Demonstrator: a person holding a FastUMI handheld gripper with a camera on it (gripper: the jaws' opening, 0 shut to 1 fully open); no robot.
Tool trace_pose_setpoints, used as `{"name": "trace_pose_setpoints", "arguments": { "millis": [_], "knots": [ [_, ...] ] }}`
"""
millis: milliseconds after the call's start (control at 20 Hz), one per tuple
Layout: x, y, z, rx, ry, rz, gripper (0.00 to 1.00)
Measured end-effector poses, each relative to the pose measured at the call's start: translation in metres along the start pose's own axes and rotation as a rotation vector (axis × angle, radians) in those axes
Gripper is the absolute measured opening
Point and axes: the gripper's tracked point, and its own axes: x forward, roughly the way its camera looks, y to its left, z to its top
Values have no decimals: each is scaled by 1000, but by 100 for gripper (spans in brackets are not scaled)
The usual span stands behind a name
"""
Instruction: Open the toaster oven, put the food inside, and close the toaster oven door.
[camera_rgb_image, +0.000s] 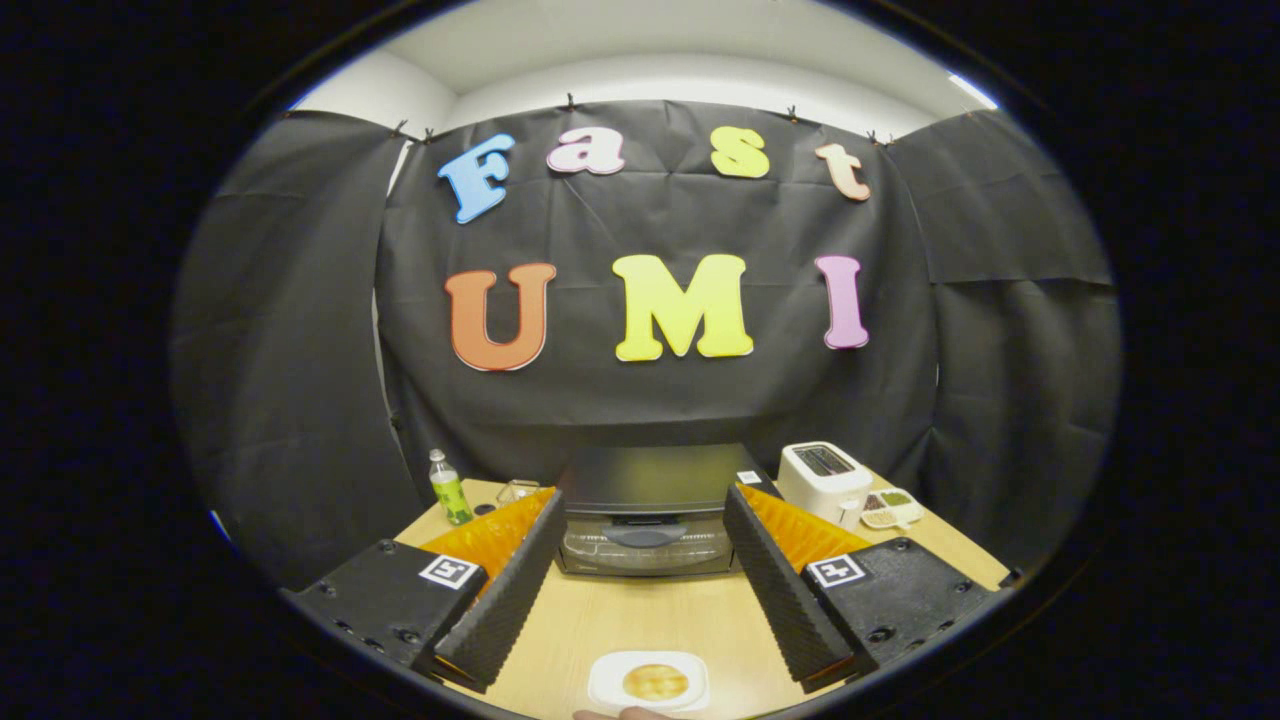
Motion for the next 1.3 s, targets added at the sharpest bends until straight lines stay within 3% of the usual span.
{"name": "trace_pose_setpoints", "arguments": {
  "millis": [450,800,1000,1300],
  "knots": [
    [35,11,-3,-23,-27,1,100],
    [97,-1,-40,39,45,1,100],
    [136,-8,-65,10,83,-44,100],
    [182,-1,-114,2,216,-44,100]
  ]
}}
